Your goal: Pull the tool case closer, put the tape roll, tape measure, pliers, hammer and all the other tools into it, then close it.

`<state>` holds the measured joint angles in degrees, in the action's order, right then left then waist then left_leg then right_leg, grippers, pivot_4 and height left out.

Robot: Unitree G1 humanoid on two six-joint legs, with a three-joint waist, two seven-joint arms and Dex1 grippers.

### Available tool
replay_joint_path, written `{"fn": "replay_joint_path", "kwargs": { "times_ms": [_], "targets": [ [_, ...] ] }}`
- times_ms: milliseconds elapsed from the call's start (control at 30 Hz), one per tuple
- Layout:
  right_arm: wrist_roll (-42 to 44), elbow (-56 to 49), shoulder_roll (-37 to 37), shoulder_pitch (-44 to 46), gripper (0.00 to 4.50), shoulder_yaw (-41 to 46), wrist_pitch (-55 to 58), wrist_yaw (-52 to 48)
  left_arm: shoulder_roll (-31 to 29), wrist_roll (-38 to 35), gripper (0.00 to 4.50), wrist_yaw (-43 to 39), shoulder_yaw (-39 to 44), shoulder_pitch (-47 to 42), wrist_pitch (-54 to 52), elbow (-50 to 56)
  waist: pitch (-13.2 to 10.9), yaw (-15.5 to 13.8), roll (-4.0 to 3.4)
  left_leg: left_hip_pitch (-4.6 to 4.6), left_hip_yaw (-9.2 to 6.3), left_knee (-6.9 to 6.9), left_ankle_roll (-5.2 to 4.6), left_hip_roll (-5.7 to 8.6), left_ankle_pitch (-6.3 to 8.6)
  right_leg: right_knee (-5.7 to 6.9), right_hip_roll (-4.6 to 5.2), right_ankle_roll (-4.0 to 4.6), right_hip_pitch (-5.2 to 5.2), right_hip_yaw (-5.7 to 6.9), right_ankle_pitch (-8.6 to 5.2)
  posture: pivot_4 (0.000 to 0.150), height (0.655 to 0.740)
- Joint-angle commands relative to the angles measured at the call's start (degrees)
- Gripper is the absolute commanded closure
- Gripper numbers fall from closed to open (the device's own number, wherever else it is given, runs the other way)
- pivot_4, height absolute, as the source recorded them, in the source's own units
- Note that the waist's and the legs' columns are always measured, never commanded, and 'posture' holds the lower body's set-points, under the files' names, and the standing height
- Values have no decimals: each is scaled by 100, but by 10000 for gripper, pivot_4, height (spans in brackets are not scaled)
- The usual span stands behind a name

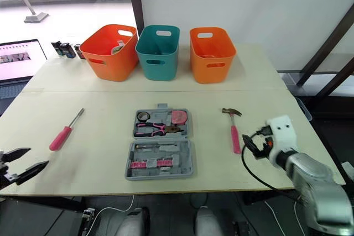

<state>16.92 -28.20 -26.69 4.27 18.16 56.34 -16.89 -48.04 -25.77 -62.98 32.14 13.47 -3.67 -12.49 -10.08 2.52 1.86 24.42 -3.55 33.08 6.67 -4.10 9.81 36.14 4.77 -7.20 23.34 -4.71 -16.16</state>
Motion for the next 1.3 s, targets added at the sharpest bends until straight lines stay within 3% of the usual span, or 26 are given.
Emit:
{"fn": "replay_joint_path", "kwargs": {
  "times_ms": [33, 300, 500, 667, 700, 767, 967, 1200, 1300],
  "targets": [
    [-320, 72, 564, 784, 814, -216, 716, 1022, 71, -426, 0, 93, -309, -37, -540, 1474, -1, -6, -4, 1, 0, 1, 3, 0, -2, 4, -1, 1, 1, -1, 1, 1500, 7400],
    [-970, 1455, 1451, 1889, 814, -644, 681, 2100, 161, -1043, 0, -156, -478, 62, -974, 3011, -3, 18, -8, 8, 0, -6, -2, 0, -2, 3, -4, -7, 4, -1, -1, 1500, 7400],
    [-1127, 2771, 1606, 2389, 814, -680, -71, 2206, -37, -1139, 0, -817, -579, 240, -904, 3287, -4, 25, -13, 3, 0, 3, -5, -3, -4, 11, -10, -7, 2, -2, 0, 1500, 7400],
    [-1101, 3718, 1639, 2625, 814, -560, -528, 2202, -50, -841, 0, -812, -790, 177, -847, 3206, -5, 8, -15, 3, -2, 3, -5, -3, -4, 11, -10, -8, 0, 0, 0, 1500, 7400],
    [-1093, 3953, 1657, 2678, 6198, -538, -648, 2214, -58, -803, 0, -790, -843, 154, -879, 3181, -5, 16, -15, 4, -2, 4, -5, -3, -4, 11, -10, -8, 0, -1, 0, 1500, 7400],
    [-1076, 4201, 1672, 2732, 12776, -512, -814, 2207, -88, -790, 0, -751, -910, 124, -987, 3165, -5, 22, -15, 3, -1, 5, -5, -3, -4, 11, -11, -8, -1, -1, 0, 1500, 7400],
    [-953, 4078, 1696, 2714, 43711, -530, -999, 2042, -142, -733, 0, -716, -1040, -15, -1048, 3068, -4, 24, -14, 2, -2, 4, -5, -3, -5, 12, -12, -9, -2, -1, 1, 1500, 7400],
    [-829, 2907, 1712, 2394, 44987, -709, -334, 1884, -130, -615, 0, -754, -1150, -107, -987, 2937, -10, 27, -25, 4, -4, -4, -6, -4, -4, 13, -13, -15, 3, 0, -3, 1500, 7400],
    [-727, 1326, 1839, 1925, 44987, -931, 591, 1964, -92, -569, 0, -727, -1245, -243, -983, 2860, -17, 8, -37, 5, -5, -6, -6, -4, -4, 13, -13, -18, 5, 0, -5, 1500, 7400]
  ]
}}
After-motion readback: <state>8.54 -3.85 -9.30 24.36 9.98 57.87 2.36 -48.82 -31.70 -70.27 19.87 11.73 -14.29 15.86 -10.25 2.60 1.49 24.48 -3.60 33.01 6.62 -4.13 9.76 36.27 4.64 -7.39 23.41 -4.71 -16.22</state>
